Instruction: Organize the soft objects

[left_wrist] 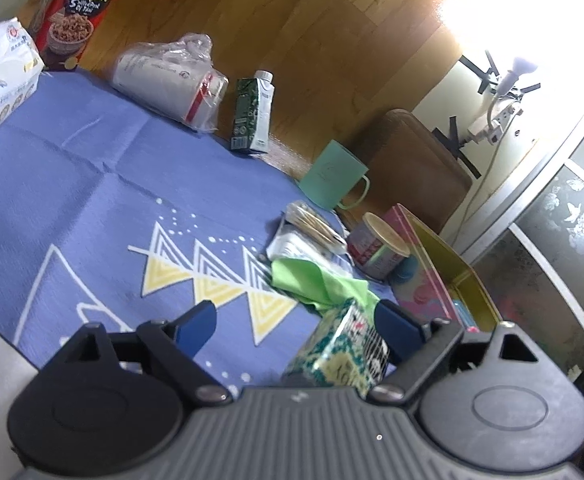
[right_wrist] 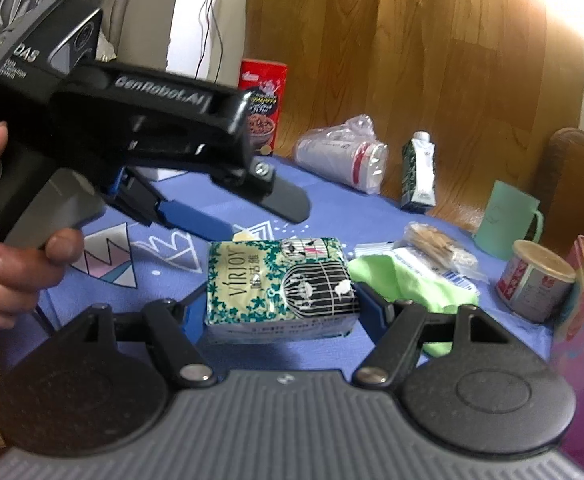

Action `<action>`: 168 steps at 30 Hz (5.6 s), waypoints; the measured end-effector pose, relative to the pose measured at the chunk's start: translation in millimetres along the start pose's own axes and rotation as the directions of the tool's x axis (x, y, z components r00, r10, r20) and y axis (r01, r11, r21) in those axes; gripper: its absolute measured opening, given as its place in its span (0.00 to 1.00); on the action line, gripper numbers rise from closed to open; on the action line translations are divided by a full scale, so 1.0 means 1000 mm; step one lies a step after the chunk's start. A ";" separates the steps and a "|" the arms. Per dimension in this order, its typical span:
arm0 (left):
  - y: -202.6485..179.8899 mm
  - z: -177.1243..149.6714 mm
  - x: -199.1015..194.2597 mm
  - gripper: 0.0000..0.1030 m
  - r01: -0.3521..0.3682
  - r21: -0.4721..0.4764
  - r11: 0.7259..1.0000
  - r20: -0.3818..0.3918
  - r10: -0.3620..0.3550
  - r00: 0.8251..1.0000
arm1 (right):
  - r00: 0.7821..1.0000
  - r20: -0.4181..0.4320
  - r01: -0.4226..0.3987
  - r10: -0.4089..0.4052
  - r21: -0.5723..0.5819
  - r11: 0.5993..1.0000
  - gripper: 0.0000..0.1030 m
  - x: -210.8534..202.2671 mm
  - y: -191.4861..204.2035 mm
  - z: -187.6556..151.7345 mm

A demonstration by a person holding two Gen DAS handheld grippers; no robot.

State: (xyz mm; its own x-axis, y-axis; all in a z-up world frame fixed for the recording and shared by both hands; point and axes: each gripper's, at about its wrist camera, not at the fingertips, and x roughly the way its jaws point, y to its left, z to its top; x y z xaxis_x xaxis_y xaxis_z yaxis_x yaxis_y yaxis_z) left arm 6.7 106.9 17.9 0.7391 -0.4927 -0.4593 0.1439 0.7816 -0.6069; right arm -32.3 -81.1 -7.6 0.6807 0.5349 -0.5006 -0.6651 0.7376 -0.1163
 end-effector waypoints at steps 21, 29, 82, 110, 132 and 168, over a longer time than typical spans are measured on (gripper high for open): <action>-0.157 0.006 0.104 0.45 0.284 0.244 0.927 -0.221 -0.232 0.947 | 0.935 0.131 0.320 -0.328 0.079 0.944 0.73 -0.075 -0.075 -0.006; -0.222 -0.003 0.185 0.50 0.306 0.304 0.902 -0.287 -0.219 0.933 | 0.878 0.066 0.458 -0.475 0.182 0.870 0.74 -0.096 -0.144 -0.029; 0.012 0.019 0.048 0.62 -0.127 0.128 0.984 0.077 0.118 0.990 | 0.955 0.076 0.268 -0.288 0.210 0.940 0.49 -0.007 -0.050 -0.016; 0.013 0.020 0.053 0.66 -0.132 0.113 0.985 0.053 0.127 0.990 | 0.959 0.079 0.251 -0.274 0.223 0.942 0.50 -0.008 -0.049 -0.016; 0.008 0.017 0.060 0.67 -0.144 0.152 0.978 0.021 0.143 0.990 | 0.958 0.091 0.243 -0.270 0.236 0.941 0.50 -0.009 -0.050 -0.017; 0.005 0.017 0.062 0.67 -0.153 0.173 0.973 0.018 0.153 0.988 | 0.958 0.097 0.239 -0.269 0.249 0.939 0.50 -0.012 -0.052 -0.017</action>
State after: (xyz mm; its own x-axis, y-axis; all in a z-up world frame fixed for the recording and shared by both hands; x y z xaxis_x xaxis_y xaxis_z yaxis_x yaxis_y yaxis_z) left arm 64.3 86.8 -3.3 0.7643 -0.3605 -0.5347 0.1402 0.9022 -0.4080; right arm -10.7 -133.2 -10.3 0.8613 0.3538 -0.3648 -0.3853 0.9227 -0.0149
